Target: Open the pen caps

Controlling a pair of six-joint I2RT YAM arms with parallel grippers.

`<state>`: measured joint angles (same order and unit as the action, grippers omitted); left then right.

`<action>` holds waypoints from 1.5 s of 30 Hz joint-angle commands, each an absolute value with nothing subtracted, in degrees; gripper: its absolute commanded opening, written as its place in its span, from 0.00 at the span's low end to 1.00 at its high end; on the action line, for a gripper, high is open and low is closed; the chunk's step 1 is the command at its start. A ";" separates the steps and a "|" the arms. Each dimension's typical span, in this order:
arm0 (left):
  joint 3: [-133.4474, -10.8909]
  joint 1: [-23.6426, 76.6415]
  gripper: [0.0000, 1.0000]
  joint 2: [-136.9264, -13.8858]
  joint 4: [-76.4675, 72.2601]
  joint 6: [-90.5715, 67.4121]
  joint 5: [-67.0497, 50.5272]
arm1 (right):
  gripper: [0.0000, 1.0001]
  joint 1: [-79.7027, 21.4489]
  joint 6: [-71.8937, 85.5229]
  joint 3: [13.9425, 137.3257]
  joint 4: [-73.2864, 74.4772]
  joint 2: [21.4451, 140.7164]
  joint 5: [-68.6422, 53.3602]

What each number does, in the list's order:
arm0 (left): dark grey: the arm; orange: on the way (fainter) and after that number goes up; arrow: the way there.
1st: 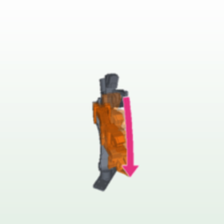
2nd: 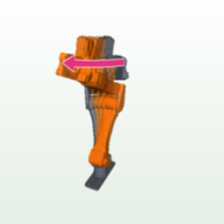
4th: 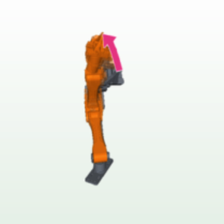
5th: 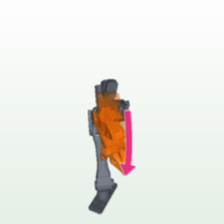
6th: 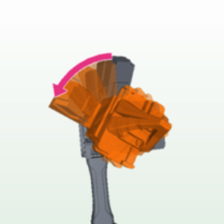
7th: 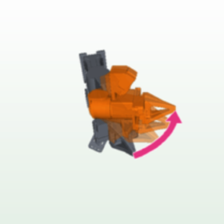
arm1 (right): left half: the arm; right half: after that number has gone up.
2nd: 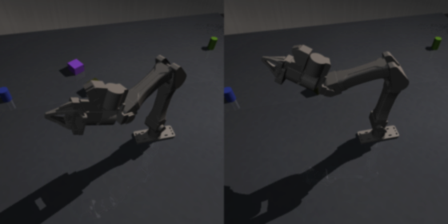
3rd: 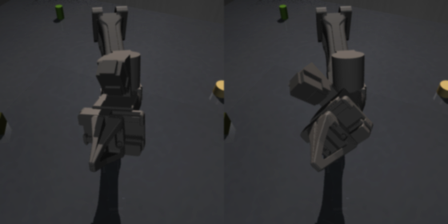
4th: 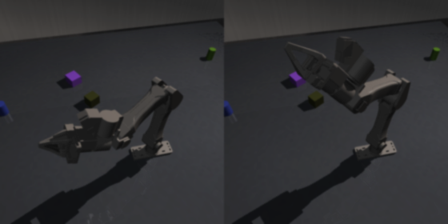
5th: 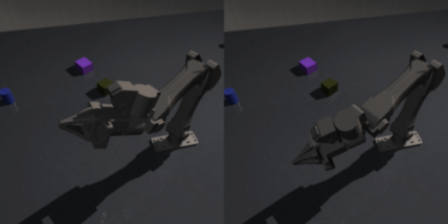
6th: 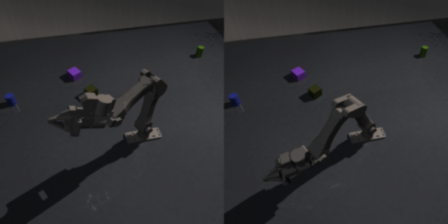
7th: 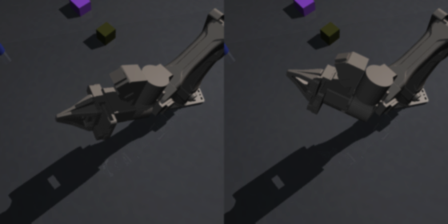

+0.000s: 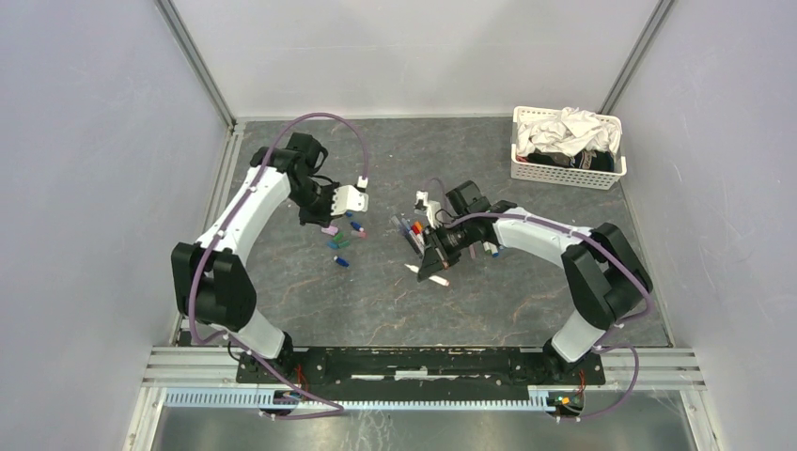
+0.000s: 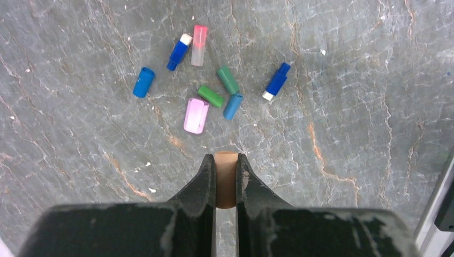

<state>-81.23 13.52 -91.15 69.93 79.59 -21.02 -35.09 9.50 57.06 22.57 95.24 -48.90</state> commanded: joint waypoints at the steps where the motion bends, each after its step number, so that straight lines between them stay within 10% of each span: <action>1: -77.97 14.62 0.02 -91.23 62.73 75.54 -25.65 | 0.00 -32.12 10.73 58.81 23.19 90.40 -34.53; 10: -68.42 16.59 0.04 -96.80 49.52 62.27 -26.73 | 0.00 -30.58 18.10 59.63 18.37 92.87 -2.01; 32: -68.44 16.69 0.48 -98.64 45.26 57.09 -21.43 | 0.28 -34.11 20.26 55.64 13.14 100.08 17.44; 37: -77.01 16.69 0.76 -96.35 50.56 54.40 -22.46 | 0.29 -34.10 19.86 55.57 14.45 97.62 19.96; 38: -79.18 16.62 0.96 -95.88 51.64 53.80 -22.33 | 0.29 -34.09 19.88 56.03 15.04 97.04 20.29; 45: -94.81 16.61 1.00 -92.88 57.47 46.23 -15.43 | 0.32 -37.88 17.16 61.90 15.40 94.96 15.99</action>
